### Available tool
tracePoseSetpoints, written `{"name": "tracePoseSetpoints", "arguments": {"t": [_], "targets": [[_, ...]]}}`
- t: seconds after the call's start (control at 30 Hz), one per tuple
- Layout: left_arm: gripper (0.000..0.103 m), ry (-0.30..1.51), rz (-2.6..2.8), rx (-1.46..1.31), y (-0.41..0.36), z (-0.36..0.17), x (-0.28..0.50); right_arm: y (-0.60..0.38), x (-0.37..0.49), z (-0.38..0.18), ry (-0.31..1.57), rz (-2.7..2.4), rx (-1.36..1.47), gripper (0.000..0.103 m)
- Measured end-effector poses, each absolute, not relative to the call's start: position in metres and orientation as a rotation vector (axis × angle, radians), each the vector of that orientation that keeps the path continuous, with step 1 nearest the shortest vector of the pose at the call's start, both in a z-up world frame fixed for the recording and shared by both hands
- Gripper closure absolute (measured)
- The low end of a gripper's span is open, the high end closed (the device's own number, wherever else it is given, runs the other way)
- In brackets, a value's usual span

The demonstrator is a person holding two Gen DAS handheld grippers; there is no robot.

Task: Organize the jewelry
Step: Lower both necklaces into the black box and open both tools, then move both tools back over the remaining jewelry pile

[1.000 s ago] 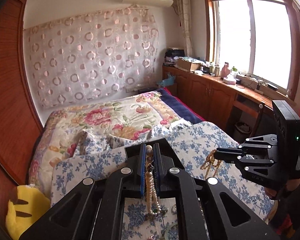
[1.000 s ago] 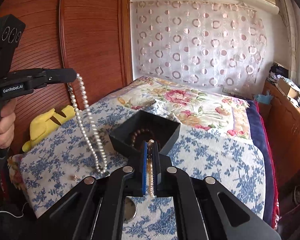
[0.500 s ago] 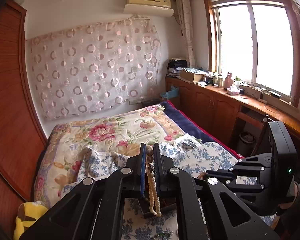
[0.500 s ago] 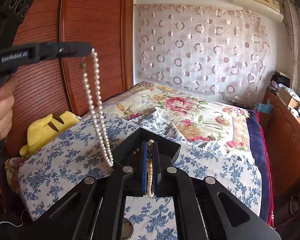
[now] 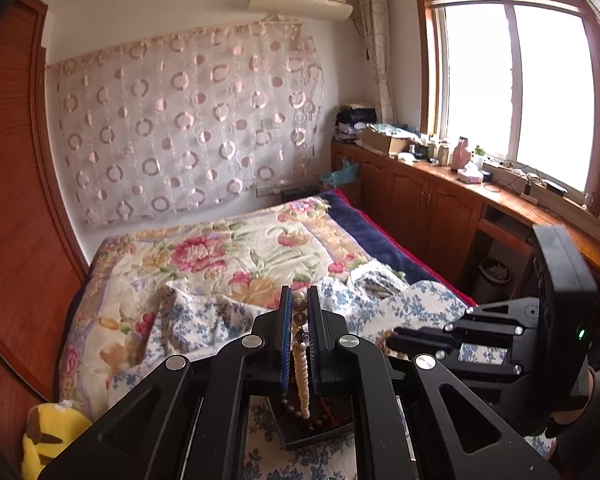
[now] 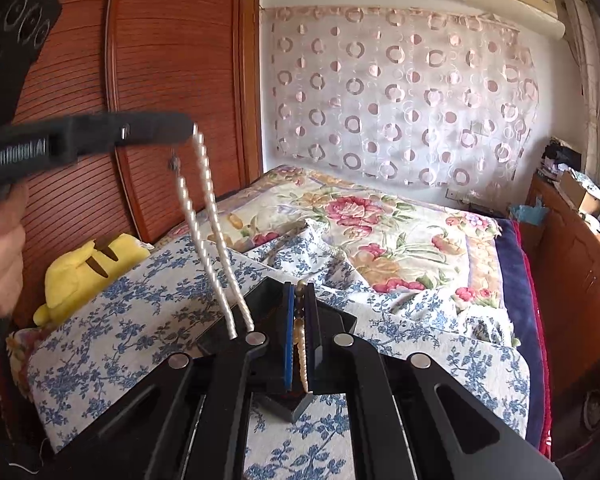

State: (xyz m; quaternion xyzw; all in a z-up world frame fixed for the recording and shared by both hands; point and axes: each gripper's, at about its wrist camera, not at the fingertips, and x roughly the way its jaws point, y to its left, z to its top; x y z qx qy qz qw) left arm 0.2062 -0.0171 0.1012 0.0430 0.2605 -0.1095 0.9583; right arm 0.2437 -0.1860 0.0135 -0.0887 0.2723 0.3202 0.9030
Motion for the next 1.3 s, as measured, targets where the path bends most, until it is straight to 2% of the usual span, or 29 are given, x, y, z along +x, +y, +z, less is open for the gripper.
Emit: {"name": "tracePoseSetpoints", "arguments": {"t": [0.27, 0.7, 0.73, 0.83, 0.93, 1.17, 1.3], "targets": [[0.096, 0.604, -0.209, 0.056, -0.002, 0.059, 0.22, -0.175, 0.268, 0.001, 0.609, 0.686, -0.143, 0.098], [0.094, 0.631, -0.18, 0.051, 0.022, 0.028, 0.196, -0.153, 0.29, -0.041, 0.703, 0.652, -0.206, 0.096], [0.094, 0.633, -0.179, 0.054, 0.023, 0.025, 0.191, -0.153, 0.291, -0.043, 0.705, 0.651, -0.208, 0.095], [0.093, 0.638, -0.183, 0.056, 0.023, 0.017, 0.18, -0.153, 0.287, -0.043, 0.701, 0.656, -0.207, 0.075], [0.084, 0.638, -0.181, 0.056, 0.024, 0.008, 0.167, -0.154, 0.284, -0.042, 0.688, 0.652, -0.218, 0.071], [0.082, 0.657, -0.193, 0.054, 0.022, -0.01, 0.139, -0.168, 0.25, -0.041, 0.675, 0.665, -0.232, 0.071], [0.066, 0.662, -0.206, 0.067, 0.018, -0.019, 0.126, -0.179, 0.227, -0.049, 0.697, 0.675, -0.229, 0.071]]}}
